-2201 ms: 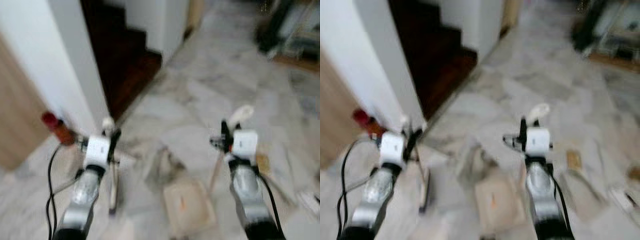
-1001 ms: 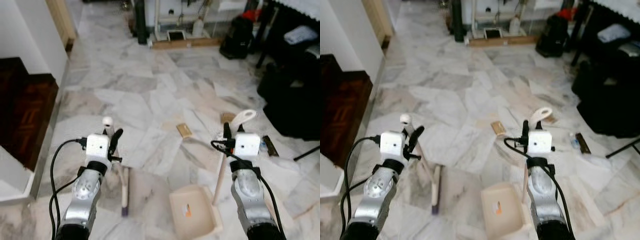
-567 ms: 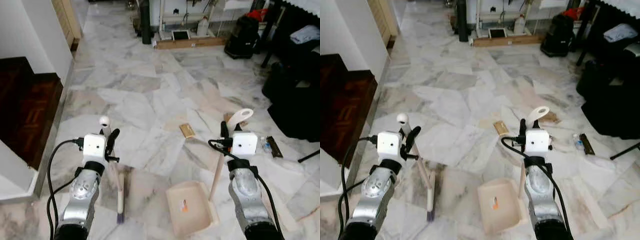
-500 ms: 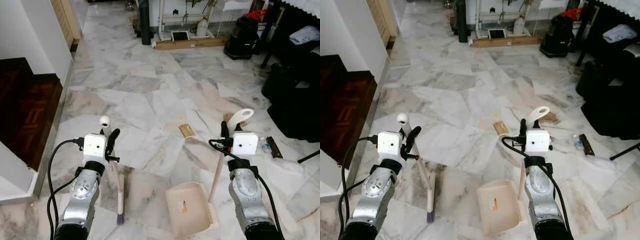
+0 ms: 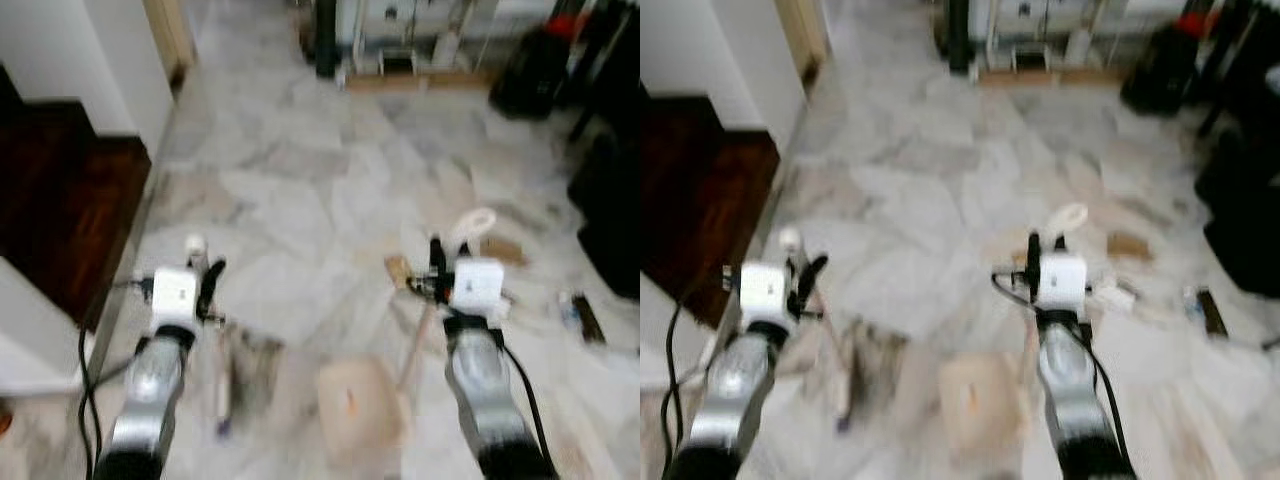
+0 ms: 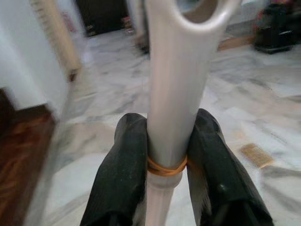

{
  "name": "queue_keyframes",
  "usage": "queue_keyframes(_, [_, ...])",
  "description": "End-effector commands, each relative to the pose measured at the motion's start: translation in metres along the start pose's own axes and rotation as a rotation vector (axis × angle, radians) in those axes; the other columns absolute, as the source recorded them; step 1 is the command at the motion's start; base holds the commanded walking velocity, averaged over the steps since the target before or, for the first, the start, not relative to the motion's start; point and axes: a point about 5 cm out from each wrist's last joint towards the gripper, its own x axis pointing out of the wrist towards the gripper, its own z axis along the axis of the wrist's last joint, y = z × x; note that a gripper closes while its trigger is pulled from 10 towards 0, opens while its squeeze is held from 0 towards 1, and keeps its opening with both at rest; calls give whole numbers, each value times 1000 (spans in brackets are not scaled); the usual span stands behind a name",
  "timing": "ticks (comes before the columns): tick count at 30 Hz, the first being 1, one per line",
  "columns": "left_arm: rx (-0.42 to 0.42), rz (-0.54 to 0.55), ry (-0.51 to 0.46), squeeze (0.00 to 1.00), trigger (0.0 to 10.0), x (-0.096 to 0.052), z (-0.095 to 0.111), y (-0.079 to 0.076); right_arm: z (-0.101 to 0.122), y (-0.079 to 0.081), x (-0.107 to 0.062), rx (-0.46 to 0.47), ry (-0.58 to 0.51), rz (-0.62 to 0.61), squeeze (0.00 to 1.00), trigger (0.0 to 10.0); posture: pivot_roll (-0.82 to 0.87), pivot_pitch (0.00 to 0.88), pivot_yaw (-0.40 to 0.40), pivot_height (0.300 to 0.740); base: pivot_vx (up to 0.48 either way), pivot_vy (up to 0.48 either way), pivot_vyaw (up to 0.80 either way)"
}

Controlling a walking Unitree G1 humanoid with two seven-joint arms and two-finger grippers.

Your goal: Sweep floor

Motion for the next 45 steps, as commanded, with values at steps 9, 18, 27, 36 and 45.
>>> queue_keyframes(9, [7,9,-28,0,10000,1,6,5,13,5,7,-6,-63,22,0,10000,-70,60,21,740,359,0,0])
queue_keyframes(18, [5,8,-28,0,10000,2,5,5,13,6,8,3,-57,21,0,10000,-68,51,23,740,360,0,-234])
queue_keyframes(27, [14,2,-31,0,10000,3,7,6,12,8,7,-1,-61,25,0,10000,-40,61,33,740,358,0,0])
queue_keyframes(36, [14,10,-29,0,10000,2,6,7,14,6,9,-2,-63,23,0,10000,-35,63,22,740,358,0,0])
queue_keyframes(45, [13,15,-29,0,10000,3,6,6,15,8,10,3,-65,32,0,10000,-32,66,15,740,359,0,0])
